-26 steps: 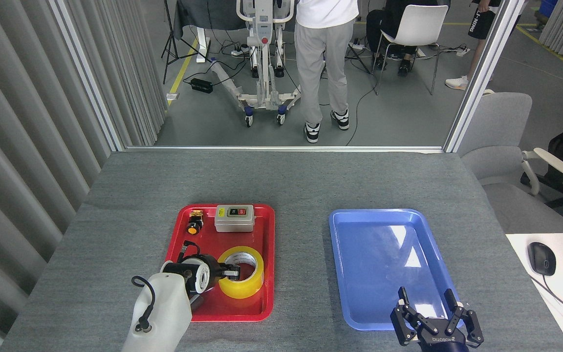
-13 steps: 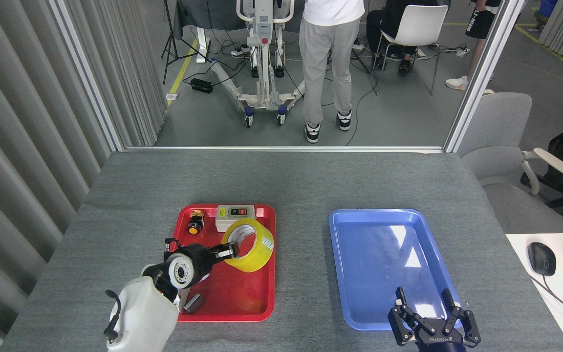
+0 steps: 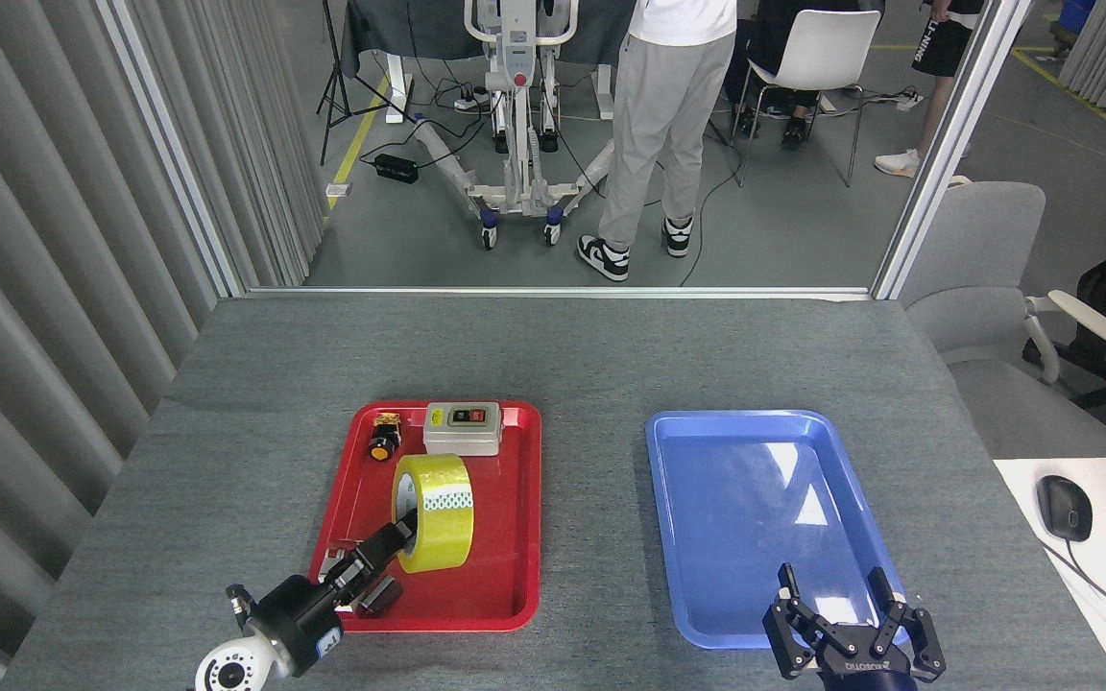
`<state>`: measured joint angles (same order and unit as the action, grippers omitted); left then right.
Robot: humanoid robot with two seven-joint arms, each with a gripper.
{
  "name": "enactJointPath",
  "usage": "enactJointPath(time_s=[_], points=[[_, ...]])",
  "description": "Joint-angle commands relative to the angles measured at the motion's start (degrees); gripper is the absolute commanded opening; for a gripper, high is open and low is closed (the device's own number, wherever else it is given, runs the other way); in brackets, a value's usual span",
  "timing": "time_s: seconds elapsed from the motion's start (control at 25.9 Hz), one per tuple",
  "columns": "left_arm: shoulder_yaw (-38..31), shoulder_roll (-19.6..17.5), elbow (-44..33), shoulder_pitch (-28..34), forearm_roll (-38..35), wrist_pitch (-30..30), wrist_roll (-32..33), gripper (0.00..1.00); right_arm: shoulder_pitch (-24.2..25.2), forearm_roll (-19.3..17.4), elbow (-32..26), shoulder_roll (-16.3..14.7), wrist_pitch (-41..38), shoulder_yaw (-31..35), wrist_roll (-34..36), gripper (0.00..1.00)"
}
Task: Place and move tape with both arms
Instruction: 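Lift the tape roll with the left gripper and pull it toward the robot, then bring the right gripper toward the tape held by the left gripper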
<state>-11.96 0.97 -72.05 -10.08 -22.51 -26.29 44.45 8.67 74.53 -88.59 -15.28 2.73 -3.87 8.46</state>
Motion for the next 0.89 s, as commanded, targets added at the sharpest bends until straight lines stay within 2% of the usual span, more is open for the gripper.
enactJointPath(time_s=[0.0, 0.08, 0.15, 0.23, 0.31, 0.39, 0.5, 0.62, 0.66, 0.7, 0.73, 0.85], points=[[-1.14, 0.61, -1.52, 3.14, 3.44, -6.84, 5.99, 0.02, 0.21, 0.00, 0.00, -0.01, 0.17, 0.00, 0.06, 1.00], [-0.96, 1.58, -0.99, 4.81, 3.44, -14.22, 9.42, 0.02, 0.30, -0.09, 0.00, -0.10, 0.17, -0.09, 0.15, 1.00], [-0.96, 2.37, -0.29, 6.13, 3.53, -18.71, 12.32, 0.02, 0.39, -0.35, 0.00, -0.27, -0.36, -0.26, 0.15, 1.00], [-0.87, 2.98, 0.24, 6.83, 3.53, -18.71, 13.64, 0.02, -0.05, -0.70, 0.00, -0.80, -0.89, -0.35, 0.06, 1.00], [-0.87, 3.69, 0.50, 7.53, 3.44, -18.71, 13.73, 0.02, -0.41, -1.58, -0.09, -1.77, -4.67, -0.26, -0.20, 1.00], [-0.79, 4.39, 0.50, 8.15, 3.00, -18.71, 13.82, 0.02, -0.14, -5.98, -1.32, -3.52, -12.31, -0.26, -0.38, 1.00], [-0.87, 5.36, 0.59, 8.24, 2.65, -18.71, 13.82, 0.02, 2.58, -16.26, -3.43, -10.20, -22.16, -2.20, -0.38, 1.00], [-1.05, 5.53, 0.68, 8.24, 2.47, -18.71, 13.82, 0.02, 3.29, -29.53, -4.39, -21.01, -28.31, -8.35, -0.03, 1.00], [-1.05, 5.53, 0.68, 8.24, 2.47, -18.71, 13.82, 0.02, 2.93, -32.78, -4.48, -24.27, -29.89, -10.46, -0.03, 1.00], [-1.05, 5.53, 0.77, 8.24, 2.38, -18.71, 13.82, 0.02, 2.23, -34.89, -4.48, -26.55, -31.56, -12.39, -0.03, 1.00], [-1.05, 5.53, 0.77, 8.24, 2.47, -18.71, 13.73, 0.02, 1.53, -35.24, -4.57, -27.87, -33.50, -14.06, 0.15, 1.00], [-1.14, 5.62, 1.03, 8.15, 2.30, -18.71, 13.73, 0.02, 0.39, -35.16, -4.57, -29.01, -39.56, -16.96, 0.06, 1.00]])
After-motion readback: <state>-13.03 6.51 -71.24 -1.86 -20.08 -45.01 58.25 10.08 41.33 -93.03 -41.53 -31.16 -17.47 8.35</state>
